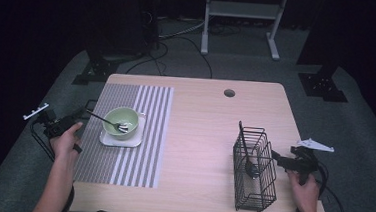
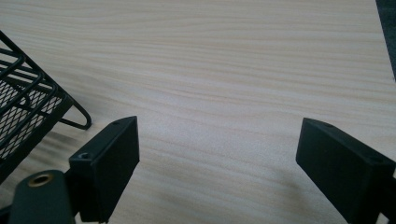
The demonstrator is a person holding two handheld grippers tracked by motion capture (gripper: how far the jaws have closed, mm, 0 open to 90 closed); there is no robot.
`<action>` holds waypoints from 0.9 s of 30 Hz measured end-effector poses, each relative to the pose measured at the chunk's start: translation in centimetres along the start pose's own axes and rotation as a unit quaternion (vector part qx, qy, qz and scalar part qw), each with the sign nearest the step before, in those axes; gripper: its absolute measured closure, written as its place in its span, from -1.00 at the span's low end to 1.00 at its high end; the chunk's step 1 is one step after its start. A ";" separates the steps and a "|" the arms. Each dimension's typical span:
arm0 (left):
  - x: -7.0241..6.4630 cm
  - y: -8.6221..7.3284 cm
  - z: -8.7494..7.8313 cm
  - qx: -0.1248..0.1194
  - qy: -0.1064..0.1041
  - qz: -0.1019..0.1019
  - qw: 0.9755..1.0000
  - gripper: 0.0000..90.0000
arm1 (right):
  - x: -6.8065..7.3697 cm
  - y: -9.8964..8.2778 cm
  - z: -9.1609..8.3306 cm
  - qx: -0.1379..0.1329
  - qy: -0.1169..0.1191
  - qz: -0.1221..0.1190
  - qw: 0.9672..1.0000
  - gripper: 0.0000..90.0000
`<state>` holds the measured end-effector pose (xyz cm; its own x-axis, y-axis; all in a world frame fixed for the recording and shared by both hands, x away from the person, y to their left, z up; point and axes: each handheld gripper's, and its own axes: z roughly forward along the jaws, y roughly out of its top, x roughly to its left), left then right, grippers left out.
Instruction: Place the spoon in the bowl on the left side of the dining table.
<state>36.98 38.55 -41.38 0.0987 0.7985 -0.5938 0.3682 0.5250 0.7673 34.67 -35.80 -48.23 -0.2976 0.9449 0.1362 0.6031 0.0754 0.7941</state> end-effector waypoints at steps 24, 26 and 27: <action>0.6 -1.0 -0.4 0.005 0.006 -0.003 1.000 0.47 | -0.1 0.0 -0.1 -0.004 0.003 0.000 1.000 -0.73; 0.5 -1.1 -0.5 0.008 0.008 -0.002 1.000 0.43 | -0.1 0.0 0.0 -0.003 0.002 0.001 1.000 -0.73; 0.5 -1.2 -0.5 0.008 0.008 0.000 1.000 0.40 | -0.1 0.0 0.0 -0.003 0.002 0.001 1.000 -0.73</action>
<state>36.10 38.47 -42.48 0.0849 0.8035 -0.5893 0.3827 0.5197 0.7638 34.66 -35.87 -48.21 -0.2988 0.9440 0.1399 0.6000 0.0718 0.7968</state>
